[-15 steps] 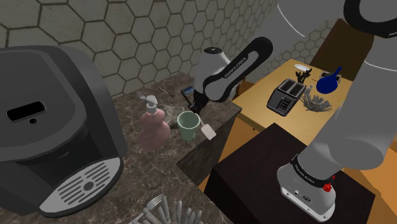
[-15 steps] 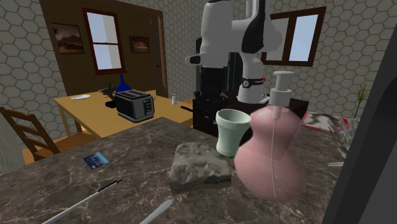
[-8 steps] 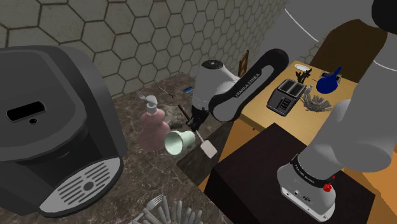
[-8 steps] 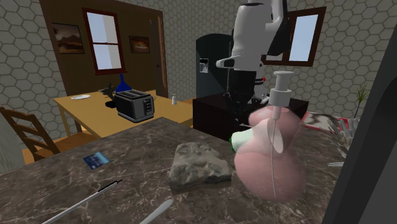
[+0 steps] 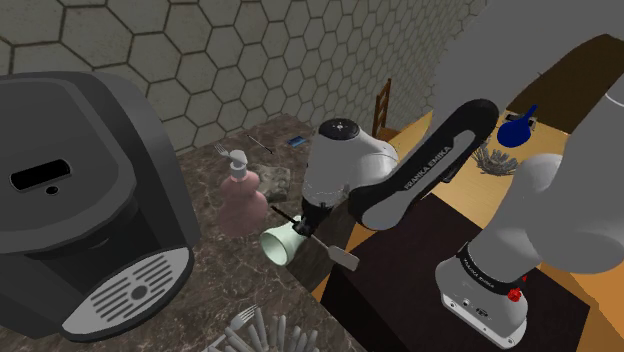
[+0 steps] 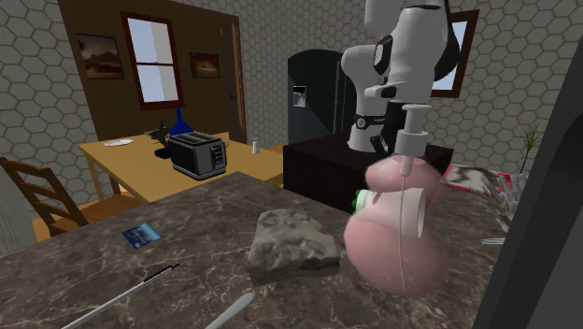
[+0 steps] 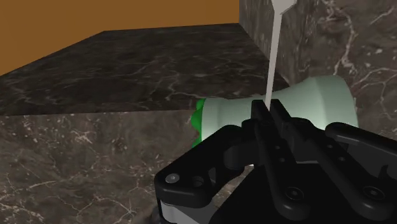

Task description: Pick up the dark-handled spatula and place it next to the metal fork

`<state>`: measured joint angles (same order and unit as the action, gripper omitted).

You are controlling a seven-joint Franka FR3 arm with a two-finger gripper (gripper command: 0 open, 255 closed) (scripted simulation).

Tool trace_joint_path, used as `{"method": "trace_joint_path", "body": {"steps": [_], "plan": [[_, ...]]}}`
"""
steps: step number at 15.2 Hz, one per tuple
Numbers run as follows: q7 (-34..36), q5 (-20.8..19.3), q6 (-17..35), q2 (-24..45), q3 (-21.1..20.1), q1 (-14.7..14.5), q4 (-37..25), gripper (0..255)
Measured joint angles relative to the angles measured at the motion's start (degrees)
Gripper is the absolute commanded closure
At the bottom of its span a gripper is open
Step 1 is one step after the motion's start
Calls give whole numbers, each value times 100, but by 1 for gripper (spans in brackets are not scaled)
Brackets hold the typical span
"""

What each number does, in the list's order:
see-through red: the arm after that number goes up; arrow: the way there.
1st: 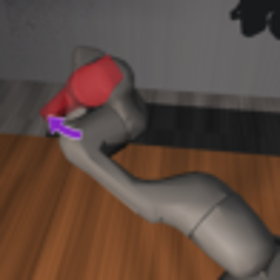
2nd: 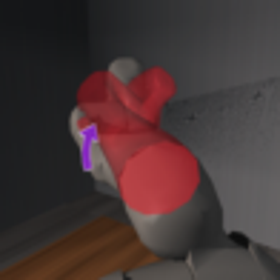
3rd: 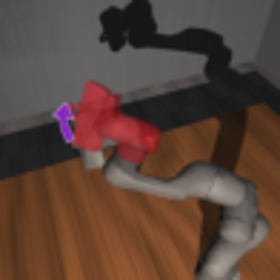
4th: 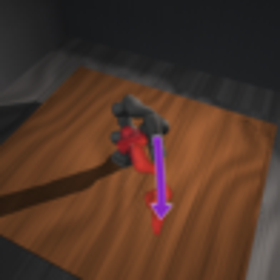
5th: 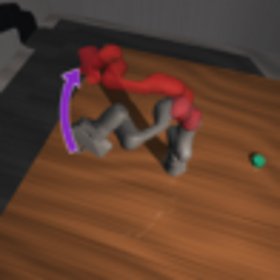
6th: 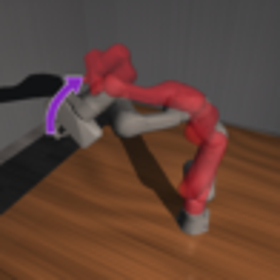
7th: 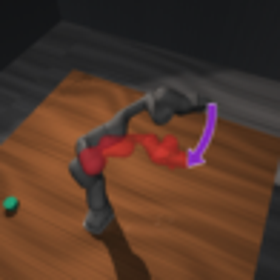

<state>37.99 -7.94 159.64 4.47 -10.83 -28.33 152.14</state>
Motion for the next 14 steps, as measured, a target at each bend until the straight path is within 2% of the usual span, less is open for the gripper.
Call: {"method": "trace_joint_path", "body": {"steps": [8, 14], "plan": [[1630, -238, -90, -74, -578, -829, 62, 255], [2331, -941, 325, 491, -390, -1024, -30, 255]]}}
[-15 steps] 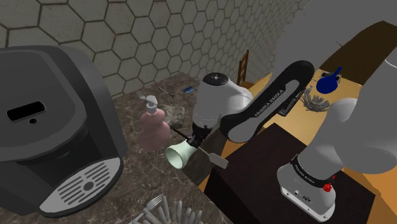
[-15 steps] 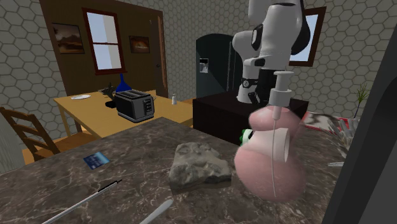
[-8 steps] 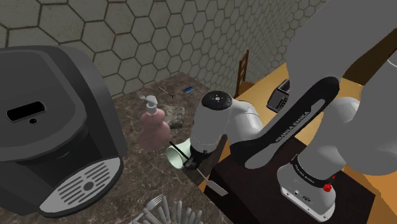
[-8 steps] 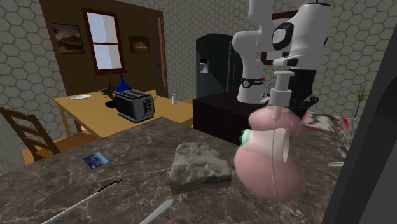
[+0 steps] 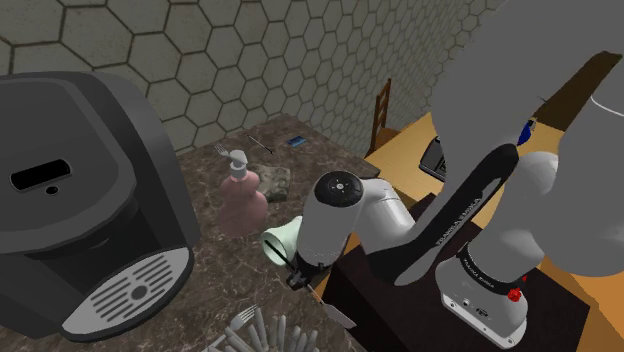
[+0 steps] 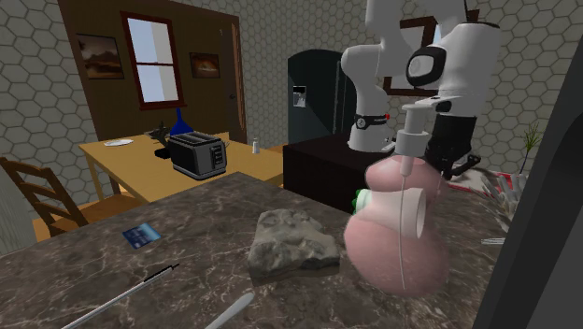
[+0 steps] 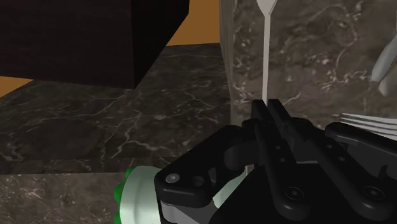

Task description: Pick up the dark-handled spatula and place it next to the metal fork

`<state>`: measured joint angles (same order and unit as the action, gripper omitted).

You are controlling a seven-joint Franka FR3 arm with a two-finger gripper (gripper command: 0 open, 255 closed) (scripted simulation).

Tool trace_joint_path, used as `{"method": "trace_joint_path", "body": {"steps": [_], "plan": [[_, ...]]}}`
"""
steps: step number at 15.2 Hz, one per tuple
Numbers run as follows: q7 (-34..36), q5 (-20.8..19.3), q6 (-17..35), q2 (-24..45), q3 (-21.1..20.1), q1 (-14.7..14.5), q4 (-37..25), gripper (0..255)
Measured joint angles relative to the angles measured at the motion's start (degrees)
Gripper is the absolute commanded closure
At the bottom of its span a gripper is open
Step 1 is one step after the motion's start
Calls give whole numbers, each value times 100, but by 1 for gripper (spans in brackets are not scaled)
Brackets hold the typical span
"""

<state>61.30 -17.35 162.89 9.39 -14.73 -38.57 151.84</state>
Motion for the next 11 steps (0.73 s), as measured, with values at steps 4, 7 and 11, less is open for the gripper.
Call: {"method": "trace_joint_path", "body": {"steps": [4, 7, 11], "plan": [[354, -465, 293, 364, 279, -168, -56, 255], [641, -806, 517, 655, 543, -372, -119, 255], [939, -1156, 786, 1044, 904, -656, -266, 255]]}}
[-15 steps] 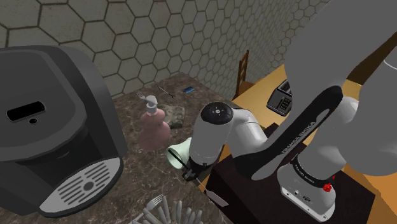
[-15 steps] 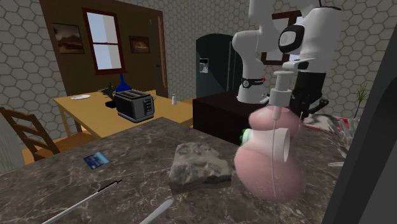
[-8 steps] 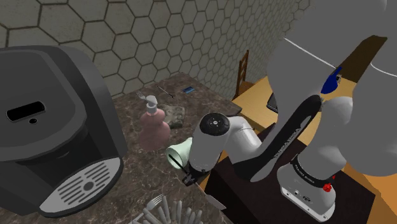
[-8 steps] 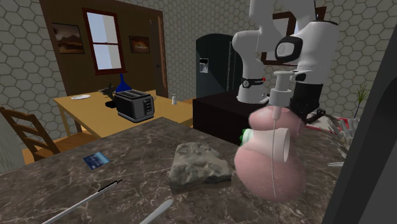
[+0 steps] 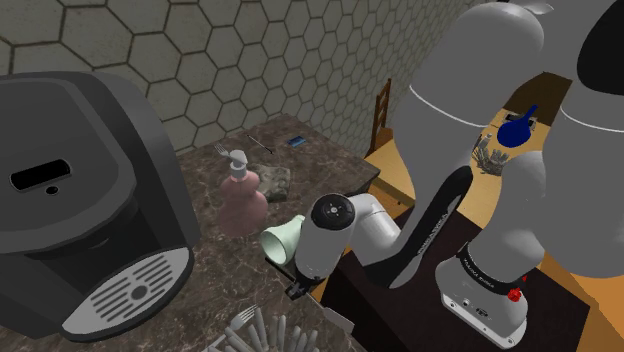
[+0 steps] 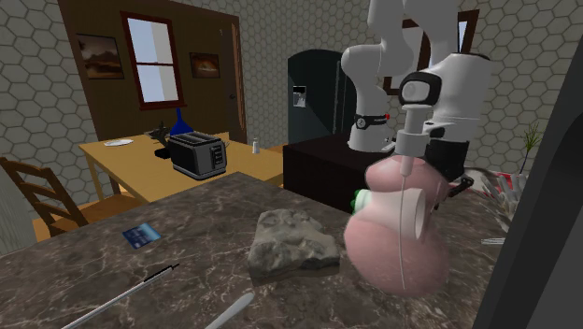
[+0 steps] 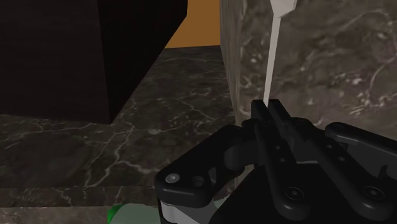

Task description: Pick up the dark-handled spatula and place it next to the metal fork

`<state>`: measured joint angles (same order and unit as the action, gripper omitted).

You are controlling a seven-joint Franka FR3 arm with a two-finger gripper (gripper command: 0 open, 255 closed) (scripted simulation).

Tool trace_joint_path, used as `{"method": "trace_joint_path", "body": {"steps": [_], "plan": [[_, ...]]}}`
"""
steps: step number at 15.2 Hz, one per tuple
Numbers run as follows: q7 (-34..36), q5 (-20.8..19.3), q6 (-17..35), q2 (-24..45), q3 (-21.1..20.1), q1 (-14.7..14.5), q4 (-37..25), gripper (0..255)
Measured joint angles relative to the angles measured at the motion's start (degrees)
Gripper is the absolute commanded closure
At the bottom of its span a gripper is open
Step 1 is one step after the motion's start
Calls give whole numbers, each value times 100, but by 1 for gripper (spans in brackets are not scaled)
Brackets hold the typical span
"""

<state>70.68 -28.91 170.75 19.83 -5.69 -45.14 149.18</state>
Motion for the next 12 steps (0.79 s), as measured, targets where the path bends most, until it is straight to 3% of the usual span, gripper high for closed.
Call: {"method": "trace_joint_path", "body": {"steps": [6, 7, 12], "plan": [[42, -41, 35, 59, 58, -47, -25, 255], [44, -45, 39, 63, 62, -51, -26, 0], [46, -51, 45, 77, 63, -58, -23, 0]]}}
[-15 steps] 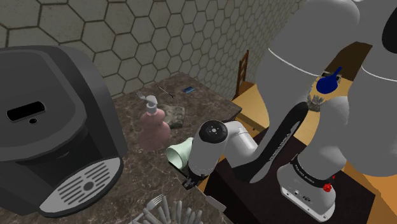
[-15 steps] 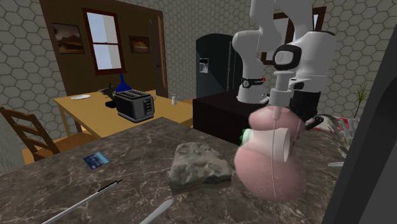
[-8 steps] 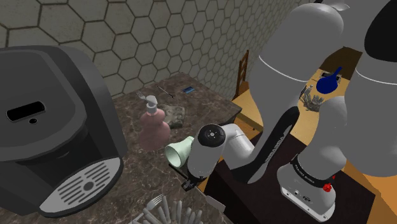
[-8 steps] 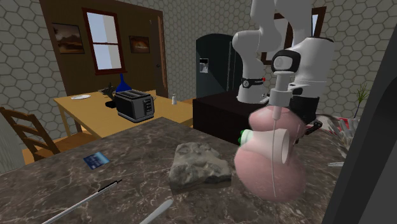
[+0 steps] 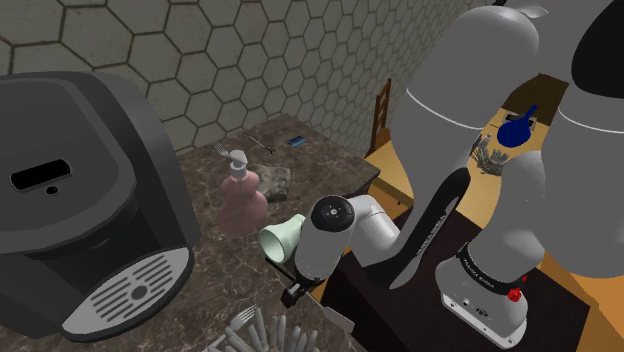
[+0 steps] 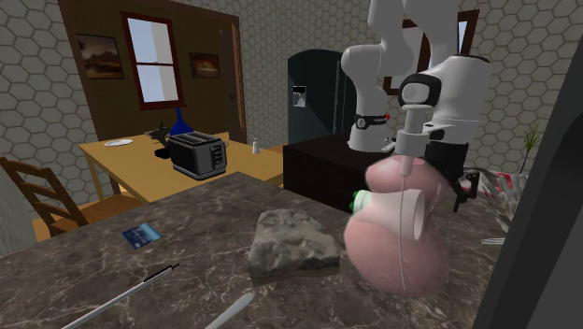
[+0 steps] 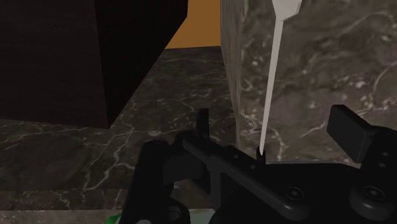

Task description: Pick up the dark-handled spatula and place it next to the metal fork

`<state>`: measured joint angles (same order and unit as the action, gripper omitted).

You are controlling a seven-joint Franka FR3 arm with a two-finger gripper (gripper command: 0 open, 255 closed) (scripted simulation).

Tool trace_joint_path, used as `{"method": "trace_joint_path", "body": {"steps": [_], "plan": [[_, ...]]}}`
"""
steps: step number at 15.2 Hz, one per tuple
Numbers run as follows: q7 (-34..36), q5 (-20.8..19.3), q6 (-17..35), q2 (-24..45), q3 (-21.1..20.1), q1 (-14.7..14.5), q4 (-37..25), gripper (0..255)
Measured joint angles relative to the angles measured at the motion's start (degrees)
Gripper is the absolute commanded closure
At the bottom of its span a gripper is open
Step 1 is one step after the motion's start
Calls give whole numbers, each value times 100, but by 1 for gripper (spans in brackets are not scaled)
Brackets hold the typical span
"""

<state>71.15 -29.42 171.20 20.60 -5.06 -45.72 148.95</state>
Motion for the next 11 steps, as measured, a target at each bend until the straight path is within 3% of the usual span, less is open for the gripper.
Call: {"method": "trace_joint_path", "body": {"steps": [2, 5, 11], "plan": [[-84, 96, -91, -122, -129, 105, 39, 0], [-603, 718, -546, -790, -760, 607, 255, 0], [-744, 935, -676, -977, -913, 686, 313, 0]]}}
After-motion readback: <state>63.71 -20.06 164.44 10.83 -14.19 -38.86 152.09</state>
